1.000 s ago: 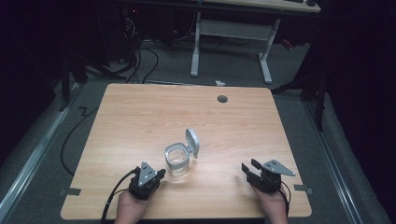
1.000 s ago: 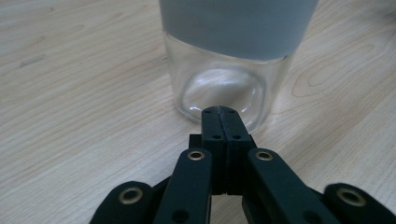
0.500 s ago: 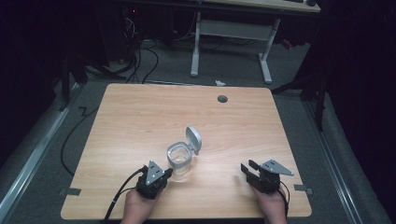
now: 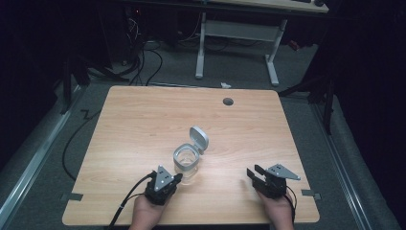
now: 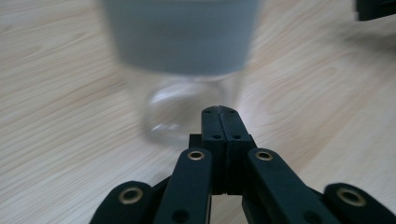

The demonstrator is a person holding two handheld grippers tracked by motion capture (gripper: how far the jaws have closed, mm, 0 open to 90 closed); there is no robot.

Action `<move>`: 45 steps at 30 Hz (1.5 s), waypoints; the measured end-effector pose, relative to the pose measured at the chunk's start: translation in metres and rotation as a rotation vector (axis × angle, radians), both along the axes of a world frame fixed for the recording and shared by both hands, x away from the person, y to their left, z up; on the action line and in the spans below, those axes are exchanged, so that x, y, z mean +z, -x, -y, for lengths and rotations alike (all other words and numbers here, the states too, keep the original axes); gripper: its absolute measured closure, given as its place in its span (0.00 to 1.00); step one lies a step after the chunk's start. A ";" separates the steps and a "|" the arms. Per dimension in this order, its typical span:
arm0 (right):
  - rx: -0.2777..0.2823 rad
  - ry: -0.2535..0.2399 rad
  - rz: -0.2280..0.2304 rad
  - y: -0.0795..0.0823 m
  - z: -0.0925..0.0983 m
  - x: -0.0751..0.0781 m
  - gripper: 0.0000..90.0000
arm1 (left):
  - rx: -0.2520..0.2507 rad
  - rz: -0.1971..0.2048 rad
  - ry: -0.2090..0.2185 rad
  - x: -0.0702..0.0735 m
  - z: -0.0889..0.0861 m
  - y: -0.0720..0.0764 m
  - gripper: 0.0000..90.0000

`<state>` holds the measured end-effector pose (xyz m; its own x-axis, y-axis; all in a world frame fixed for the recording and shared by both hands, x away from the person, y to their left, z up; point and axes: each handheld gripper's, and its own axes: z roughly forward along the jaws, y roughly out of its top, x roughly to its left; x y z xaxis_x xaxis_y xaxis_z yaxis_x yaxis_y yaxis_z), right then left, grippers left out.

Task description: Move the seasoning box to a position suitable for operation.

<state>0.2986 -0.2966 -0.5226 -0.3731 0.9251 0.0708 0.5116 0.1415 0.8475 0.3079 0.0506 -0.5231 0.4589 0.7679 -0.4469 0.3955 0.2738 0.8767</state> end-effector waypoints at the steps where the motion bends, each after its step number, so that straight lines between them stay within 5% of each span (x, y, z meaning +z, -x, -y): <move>1: 0.000 0.001 0.000 0.000 0.000 0.000 0.66 | 0.019 -0.001 -0.005 0.000 -0.006 -0.005 1.00; 4: 0.001 0.000 -0.003 0.001 0.000 0.000 0.66 | 0.053 0.005 -0.007 0.001 -0.015 -0.017 1.00; 5: 0.008 0.001 0.001 0.001 0.000 -0.001 0.67 | 0.078 -0.001 0.004 0.001 -0.017 -0.033 1.00; 10: 0.013 -0.007 0.002 0.002 -0.001 0.002 0.67 | 0.085 0.007 -0.003 -0.001 -0.007 -0.060 1.00; 14: 0.010 -0.010 0.007 0.001 -0.001 0.003 0.67 | 0.088 -0.007 0.012 -0.002 -0.002 -0.065 1.00; 45: 0.017 -0.004 -0.004 0.001 -0.003 -0.001 0.74 | 0.000 0.015 0.026 0.002 0.017 -0.018 1.00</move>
